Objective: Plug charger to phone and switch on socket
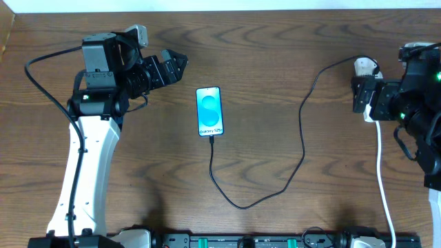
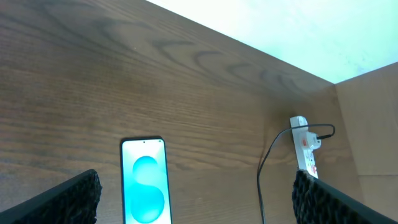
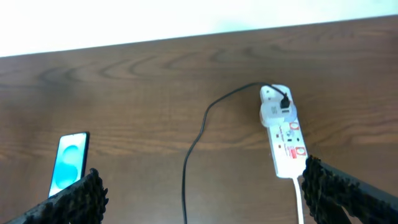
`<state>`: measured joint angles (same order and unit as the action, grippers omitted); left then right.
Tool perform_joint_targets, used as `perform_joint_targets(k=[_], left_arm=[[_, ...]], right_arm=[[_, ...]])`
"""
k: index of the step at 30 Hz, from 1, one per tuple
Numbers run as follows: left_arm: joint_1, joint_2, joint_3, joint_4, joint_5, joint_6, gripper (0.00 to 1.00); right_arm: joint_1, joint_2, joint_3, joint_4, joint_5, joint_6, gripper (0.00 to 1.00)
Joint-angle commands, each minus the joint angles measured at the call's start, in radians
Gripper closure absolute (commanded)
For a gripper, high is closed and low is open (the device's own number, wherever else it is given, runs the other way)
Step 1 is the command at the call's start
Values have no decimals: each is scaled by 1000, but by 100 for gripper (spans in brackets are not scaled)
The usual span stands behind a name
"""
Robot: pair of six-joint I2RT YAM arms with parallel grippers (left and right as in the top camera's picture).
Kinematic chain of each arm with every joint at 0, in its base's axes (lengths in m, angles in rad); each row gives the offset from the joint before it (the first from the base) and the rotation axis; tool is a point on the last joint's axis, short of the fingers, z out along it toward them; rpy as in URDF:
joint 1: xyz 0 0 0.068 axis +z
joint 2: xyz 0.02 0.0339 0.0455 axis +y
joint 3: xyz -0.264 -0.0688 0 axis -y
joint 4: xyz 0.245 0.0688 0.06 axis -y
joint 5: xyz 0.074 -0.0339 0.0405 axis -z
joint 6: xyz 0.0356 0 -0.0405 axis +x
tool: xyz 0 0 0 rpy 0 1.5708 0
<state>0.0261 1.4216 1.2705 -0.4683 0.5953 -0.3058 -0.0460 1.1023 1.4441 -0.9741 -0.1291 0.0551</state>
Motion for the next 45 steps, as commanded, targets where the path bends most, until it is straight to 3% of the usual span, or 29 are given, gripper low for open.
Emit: perform_joint_targets(k=[1, 11, 17, 25, 35, 45], left_arm=[[3, -2, -1, -2, -9, 17, 2], [3, -2, -1, -2, -9, 17, 2], [3, -2, -1, -2, -9, 17, 2], [3, -2, -1, -2, -9, 17, 2], [3, -2, -1, -2, -9, 17, 2], [3, -2, -1, -2, -9, 17, 2]], right_arm=[[8, -3, -9, 36, 19, -5, 1], [8, -124, -236, 279, 19, -5, 1], [8, -346, -564, 563, 19, -5, 1], [30, -665, -950, 786, 44, -5, 1], [41, -958, -1297, 909, 79, -5, 1], [41, -1068, -1433, 949, 113, -5, 1]])
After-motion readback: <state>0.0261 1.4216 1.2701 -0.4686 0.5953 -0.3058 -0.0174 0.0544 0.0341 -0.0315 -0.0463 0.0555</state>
